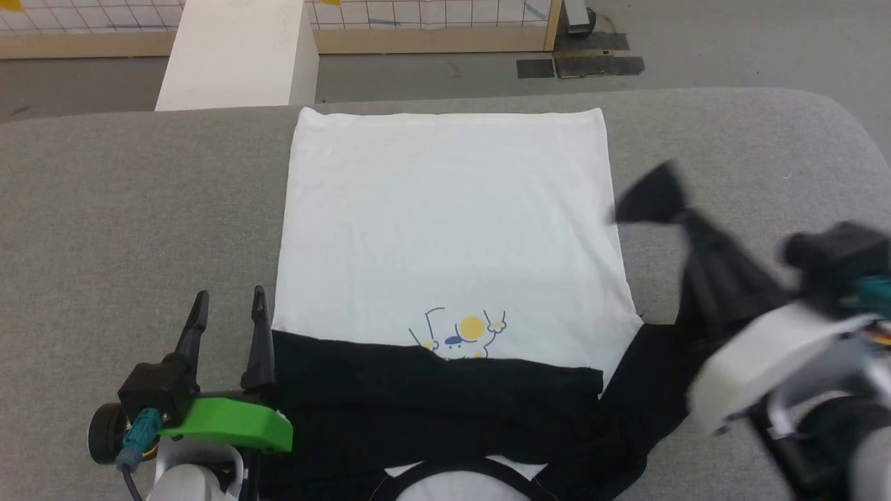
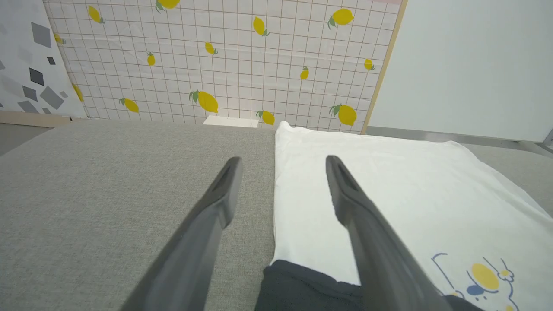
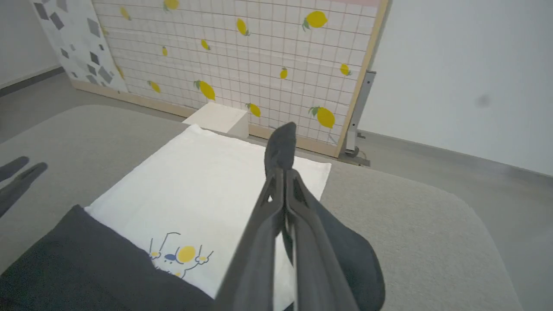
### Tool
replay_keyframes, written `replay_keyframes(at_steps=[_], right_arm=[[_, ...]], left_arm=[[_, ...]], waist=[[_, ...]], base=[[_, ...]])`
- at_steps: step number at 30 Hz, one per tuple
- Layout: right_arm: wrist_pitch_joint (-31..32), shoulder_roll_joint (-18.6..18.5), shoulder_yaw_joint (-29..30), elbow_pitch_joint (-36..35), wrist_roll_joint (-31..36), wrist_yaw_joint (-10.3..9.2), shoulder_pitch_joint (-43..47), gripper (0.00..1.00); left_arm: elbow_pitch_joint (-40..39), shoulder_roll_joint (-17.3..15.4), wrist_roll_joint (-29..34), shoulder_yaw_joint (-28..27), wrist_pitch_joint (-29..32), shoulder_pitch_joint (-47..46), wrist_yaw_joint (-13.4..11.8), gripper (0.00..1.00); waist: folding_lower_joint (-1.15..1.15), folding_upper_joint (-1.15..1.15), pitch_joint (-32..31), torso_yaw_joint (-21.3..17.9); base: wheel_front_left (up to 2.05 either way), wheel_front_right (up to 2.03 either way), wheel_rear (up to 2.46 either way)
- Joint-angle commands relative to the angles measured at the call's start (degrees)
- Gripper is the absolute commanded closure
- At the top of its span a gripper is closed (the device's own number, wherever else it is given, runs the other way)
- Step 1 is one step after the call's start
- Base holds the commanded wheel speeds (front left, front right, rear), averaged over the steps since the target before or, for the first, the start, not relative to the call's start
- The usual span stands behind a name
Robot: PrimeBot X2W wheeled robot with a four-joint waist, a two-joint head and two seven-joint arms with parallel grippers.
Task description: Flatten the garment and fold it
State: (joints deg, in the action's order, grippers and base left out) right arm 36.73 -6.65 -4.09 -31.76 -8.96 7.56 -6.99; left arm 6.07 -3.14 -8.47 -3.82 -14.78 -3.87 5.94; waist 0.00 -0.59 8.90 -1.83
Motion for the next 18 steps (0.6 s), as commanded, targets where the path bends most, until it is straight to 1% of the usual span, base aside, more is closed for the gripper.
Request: replay_keyframes(at_steps=[1,4,9,11,13,18], right_arm=[[-0.18,0.21,-3.94,1.14,0.71,-0.08,-0.65,1.00],[-0.96,0.31,-11.84,5.46,1.52,-0.08,-2.53,1.00],[-3.30,2.35,-23.44,15.56,0.85,-0.08,-6.84,1.00],[-4.34,2.95,-26.65,19.53,0.05,-0.08,-8.67,1.00],[-5.24,3.37,-30.30,25.06,-0.71,-0.08,-11.17,1.00],[-5.88,3.69,-36.78,37.28,-2.39,-0.08,-16.10,1.00]], left_arm=[[0.20,0.13,0.16,0.06,-0.22,0.28,0.23,0.00],[0.32,0.14,0.13,0.34,-0.22,-0.13,0.34,0.00],[0.46,0.16,-0.19,0.82,-0.22,-0.74,0.43,0.00],[0.55,0.17,-0.28,1.05,-0.22,-0.98,0.46,0.00],[0.69,0.18,-0.47,1.36,-0.22,-1.32,0.46,0.00],[1.19,0.21,-0.96,2.71,-0.22,-2.62,0.59,0.00]], waist=[[0.00,0.59,0.21,0.21],[0.00,0.59,0.50,0.85],[0.00,0.59,1.39,2.44],[0.00,0.59,1.89,3.15],[0.00,0.59,2.41,4.03],[0.00,0.59,4.07,6.53]], base=[[0.00,0.00,0.00],[0.00,0.00,0.00],[0.00,0.00,0.00],[0.00,0.00,0.00],[0.00,0.00,0.00],[0.00,0.00,0.00]])
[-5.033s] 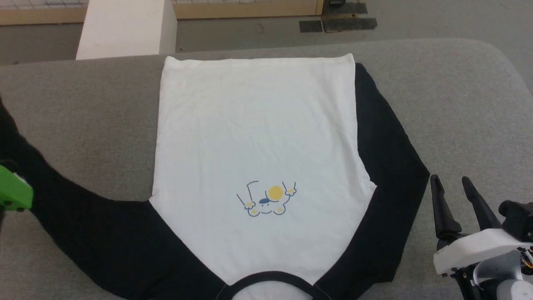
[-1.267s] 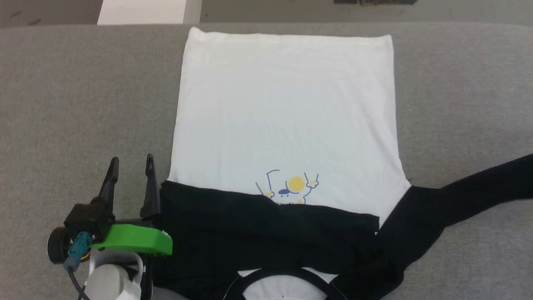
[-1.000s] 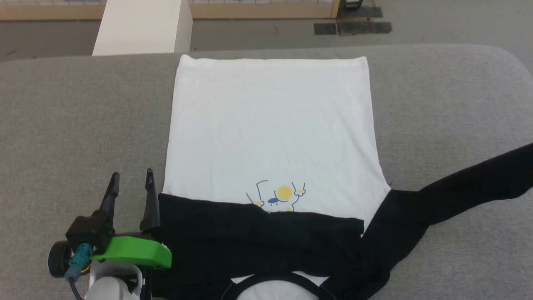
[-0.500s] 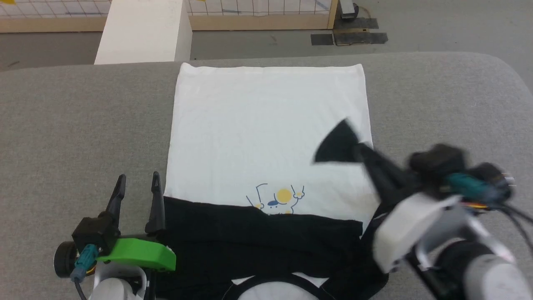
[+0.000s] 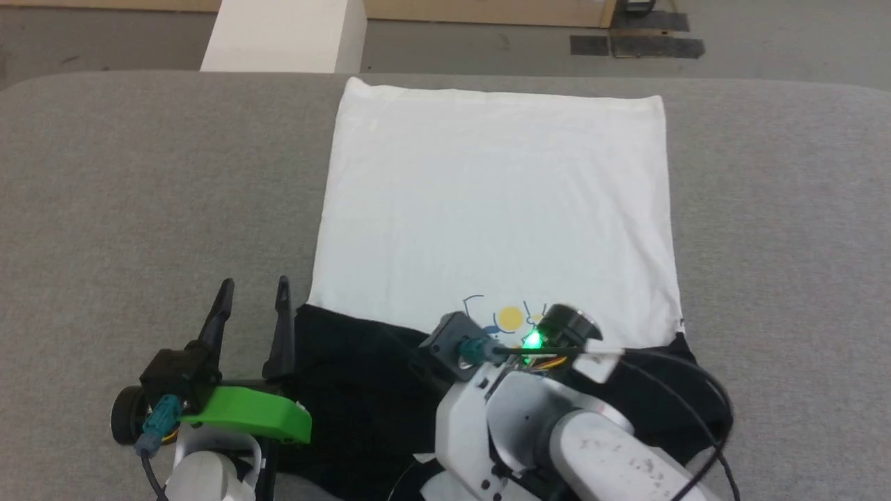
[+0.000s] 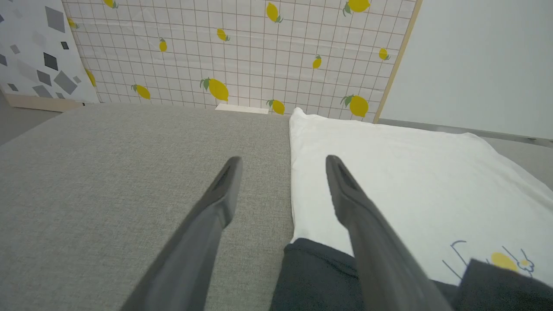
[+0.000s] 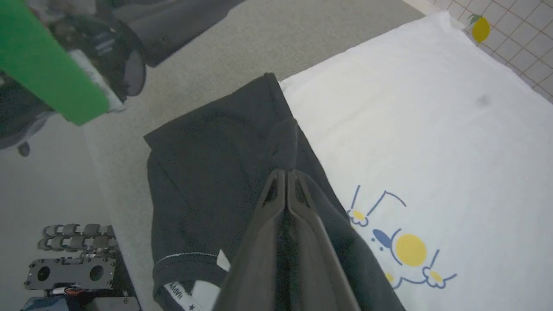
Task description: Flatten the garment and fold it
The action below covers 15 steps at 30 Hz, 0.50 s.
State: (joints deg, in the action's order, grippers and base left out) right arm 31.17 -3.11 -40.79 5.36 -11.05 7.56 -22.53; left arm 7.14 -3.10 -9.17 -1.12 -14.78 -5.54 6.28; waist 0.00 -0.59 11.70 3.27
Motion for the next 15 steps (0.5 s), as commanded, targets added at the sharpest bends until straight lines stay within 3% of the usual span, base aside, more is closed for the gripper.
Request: replay_keyframes(at_steps=[1,10,11,12,13,15], right_arm=[[-0.30,0.18,-1.55,2.36,-1.09,-0.08,-1.42,1.00],[1.33,0.22,-8.39,12.86,-9.32,-0.08,-5.34,1.00],[1.90,0.22,-8.73,13.37,-10.26,-0.08,-5.47,0.58],[2.01,0.23,-8.77,13.49,-11.00,-0.08,-5.58,0.09],[1.68,0.23,-8.42,13.27,-11.93,-0.08,-5.67,0.00],[-0.34,0.23,-6.70,11.96,-13.27,-0.08,-5.68,0.00]], left_arm=[[0.19,0.19,-0.41,0.27,-0.22,-1.18,0.22,0.00],[0.66,0.21,-1.26,1.17,-0.22,-2.01,-0.13,0.00],[0.71,0.21,-1.27,1.24,-0.22,-1.94,-0.21,0.00],[0.85,0.21,-1.14,1.32,-0.22,-1.86,-0.21,0.00],[0.95,0.22,-0.96,1.37,-0.22,-1.79,-0.20,0.00],[1.14,0.21,-0.56,1.44,-0.22,-1.82,-0.17,0.00]], waist=[[0.00,0.59,1.64,1.91],[0.00,0.59,3.10,4.01],[0.00,0.59,3.04,4.03],[0.00,0.59,2.95,3.99],[0.00,0.59,2.81,3.87],[0.00,0.59,2.42,3.48]], base=[[0.00,0.00,0.00],[0.00,0.00,0.00],[0.00,0.00,0.00],[0.00,0.00,0.00],[0.00,0.00,0.00],[0.00,0.00,0.00]])
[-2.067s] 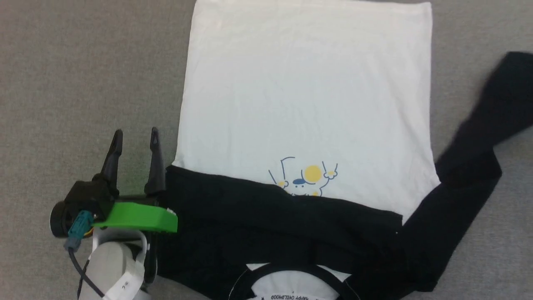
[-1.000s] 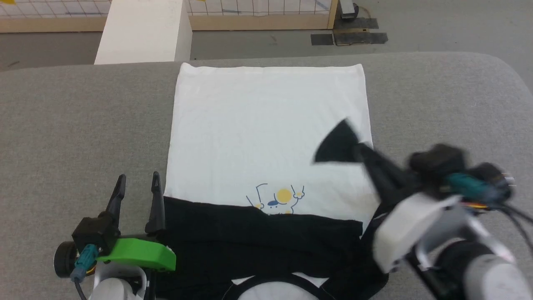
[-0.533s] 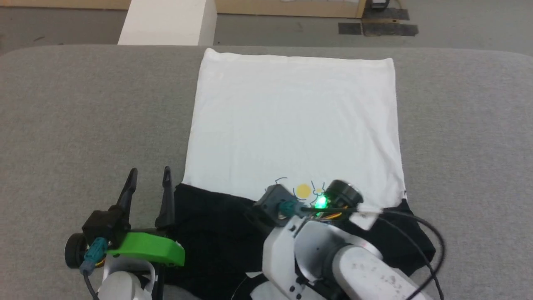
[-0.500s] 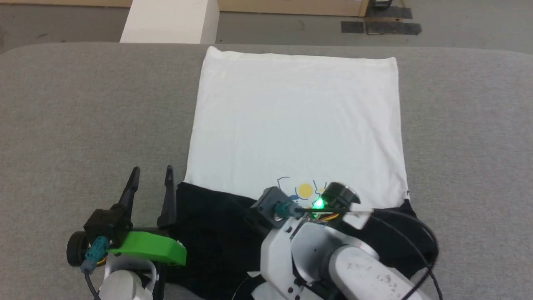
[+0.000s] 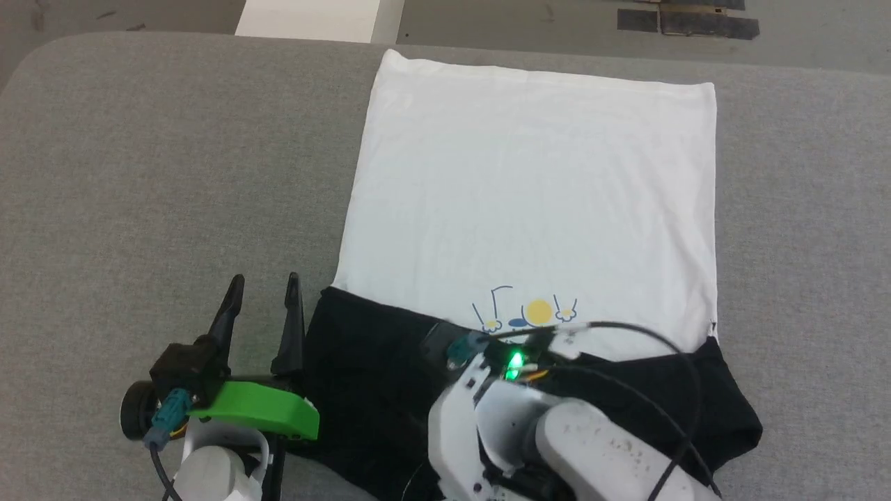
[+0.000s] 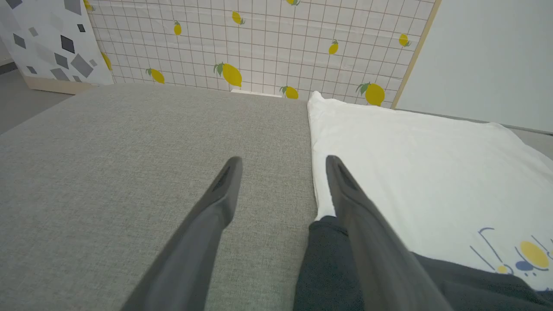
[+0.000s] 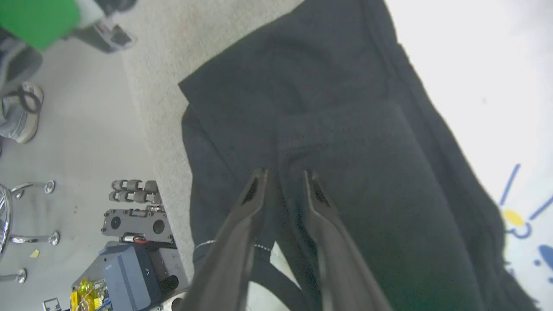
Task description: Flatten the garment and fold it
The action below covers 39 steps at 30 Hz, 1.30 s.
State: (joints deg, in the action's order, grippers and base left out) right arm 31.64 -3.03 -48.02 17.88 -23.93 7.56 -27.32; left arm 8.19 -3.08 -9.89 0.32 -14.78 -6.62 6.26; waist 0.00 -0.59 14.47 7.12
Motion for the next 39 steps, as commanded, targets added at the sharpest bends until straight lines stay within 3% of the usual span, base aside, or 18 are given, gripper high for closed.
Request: replay_keyframes(at_steps=[1,6,11,15,21,32,39], right_arm=[[-2.29,0.14,1.53,-1.53,-0.61,-0.08,-0.89,0.00],[-12.24,0.14,10.20,-8.63,0.30,-0.08,1.14,0.00],[-18.60,0.14,20.14,-16.53,4.13,-0.08,5.33,0.00],[-21.45,0.14,28.20,-22.00,9.14,-0.08,9.08,0.00],[-25.17,0.15,38.14,-27.18,12.92,-0.08,12.80,0.00],[-26.90,0.15,42.70,-30.66,12.91,-0.08,13.78,0.00],[-28.23,0.15,42.21,-31.18,10.99,-0.08,13.81,0.00]], left_arm=[[0.18,0.08,0.43,-0.01,-0.22,-0.82,-0.13,0.00],[0.39,-1.52,1.57,-0.22,-0.22,-1.77,0.04,0.00],[1.08,-5.15,2.31,0.89,1.43,-5.42,0.53,0.00],[0.57,-8.91,1.53,2.43,6.58,-12.01,0.94,0.00],[1.41,-15.74,-0.96,4.88,19.72,-25.98,1.18,0.00],[7.45,-23.26,-8.79,3.04,42.38,-44.32,0.41,0.00],[8.45,-26.08,-9.82,1.09,54.11,-50.77,-3.31,0.00]], waist=[[0.00,0.59,-0.58,-0.62],[0.00,0.59,-1.21,-3.16],[0.00,0.59,-0.07,-6.32],[0.00,0.59,2.79,-8.90],[0.00,0.59,9.57,-13.21],[0.00,0.59,19.82,-20.89],[0.00,0.59,24.38,-24.30]], base=[[0.00,0.00,0.00],[0.00,0.00,0.00],[0.00,0.00,0.00],[0.00,0.00,0.00],[0.00,0.00,0.00],[0.00,0.00,0.00],[0.00,0.00,0.00]])
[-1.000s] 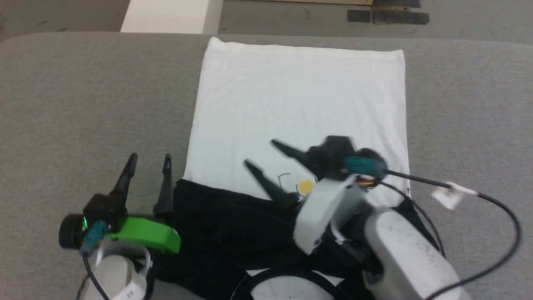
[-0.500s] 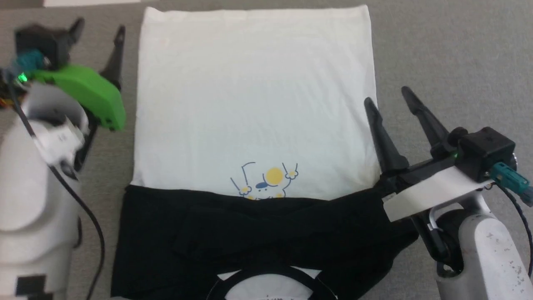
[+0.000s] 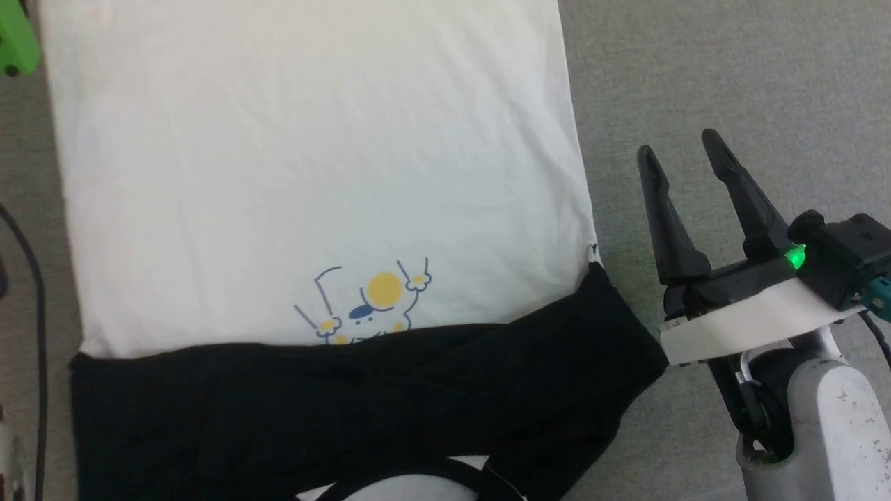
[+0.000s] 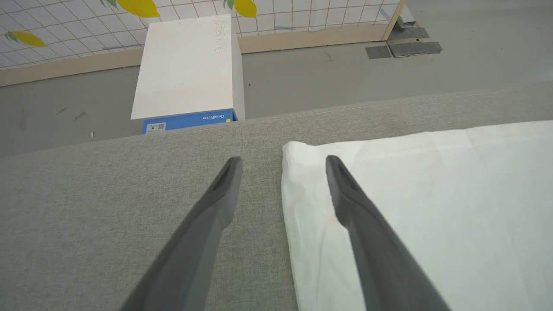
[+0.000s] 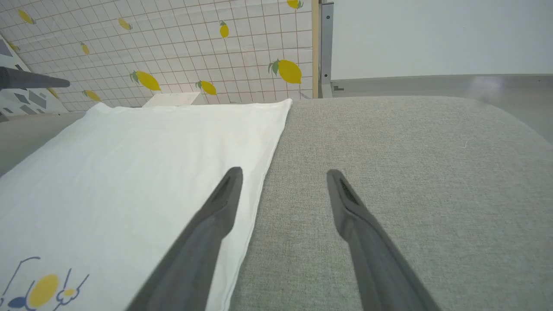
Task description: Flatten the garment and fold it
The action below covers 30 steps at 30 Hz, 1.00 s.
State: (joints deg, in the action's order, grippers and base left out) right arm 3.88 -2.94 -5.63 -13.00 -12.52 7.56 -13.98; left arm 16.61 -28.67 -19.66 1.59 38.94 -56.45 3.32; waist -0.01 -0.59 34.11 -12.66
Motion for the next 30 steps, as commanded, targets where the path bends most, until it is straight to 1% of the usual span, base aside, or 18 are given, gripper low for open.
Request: replay_keyframes(at_steps=[1,4,8,11,14,15,16,17,20,24,27,30], right_arm=[[-0.73,0.06,-0.38,-0.33,-0.71,-0.08,0.40,0.00],[-1.41,0.06,-1.20,-0.22,-1.67,-0.08,0.10,0.00],[-2.07,0.06,-1.84,0.34,-2.05,-0.08,-0.40,0.00],[-2.44,0.06,-2.09,1.03,-2.28,-0.08,-0.73,0.00],[-2.54,0.06,-2.35,1.46,-2.39,-0.08,-0.96,0.00],[-2.51,0.06,-2.39,1.56,-2.38,-0.08,-1.04,0.00],[-2.46,0.06,-2.41,1.61,-2.33,-0.08,-1.12,0.00],[-2.37,0.06,-2.42,1.64,-2.28,-0.08,-1.21,0.00],[-1.64,0.06,-2.56,1.50,-1.44,-0.08,-1.81,0.00],[-0.44,0.06,-2.56,0.10,1.10,-0.08,-5.55,0.00],[1.19,0.06,-2.25,-0.51,2.78,-0.08,-11.76,0.00],[3.63,0.06,-2.29,1.76,2.41,-0.08,-19.58,0.00]], left_arm=[[-0.08,-0.69,-0.11,-0.32,1.77,-1.56,-0.93,0.00],[-0.53,-1.93,1.10,-0.31,5.70,-3.44,-3.14,0.00],[-1.42,-3.70,2.99,0.17,9.53,-4.54,-5.06,0.00],[-1.93,-4.79,3.86,0.16,11.72,-4.54,-6.26,0.00],[-2.53,-5.10,3.72,0.00,12.87,-4.16,-6.76,0.00],[-2.90,-5.34,3.88,0.11,12.88,-3.96,-6.78,0.30],[-3.20,-5.51,3.93,0.19,12.74,-3.80,-6.67,0.67],[-3.41,-5.61,3.90,0.20,12.59,-3.59,-6.65,1.00],[-3.84,-5.61,3.56,0.37,12.35,-3.03,-6.38,1.00],[-4.86,-5.32,3.31,0.95,10.04,-3.10,-5.53,1.00],[-4.86,-4.21,3.17,1.96,8.55,-3.68,-5.13,1.00],[-4.64,-3.14,2.94,2.83,7.32,-4.26,-4.76,1.00]], waist=[[0.01,0.59,5.22,-4.81],[0.01,0.59,6.66,-5.53],[0.01,0.59,7.64,-6.06],[0.01,0.59,7.85,-6.26],[0.01,0.59,7.82,-6.25],[0.01,0.59,7.80,-6.22],[0.01,0.59,7.78,-6.18],[0.01,0.59,7.74,-6.10],[0.01,0.59,7.60,-5.72],[0.01,0.59,7.51,-4.79],[0.01,0.59,7.54,-3.38],[0.01,0.59,7.62,-2.28]], base=[[0.00,0.00,0.00],[0.00,0.00,0.00],[0.00,0.00,0.00],[0.00,0.00,0.00],[0.00,0.00,0.00],[0.00,0.00,0.00],[0.00,0.00,0.00],[0.00,0.00,0.00],[0.00,0.00,0.00],[0.00,0.00,0.00],[0.00,0.00,0.00],[0.00,0.00,0.00]])
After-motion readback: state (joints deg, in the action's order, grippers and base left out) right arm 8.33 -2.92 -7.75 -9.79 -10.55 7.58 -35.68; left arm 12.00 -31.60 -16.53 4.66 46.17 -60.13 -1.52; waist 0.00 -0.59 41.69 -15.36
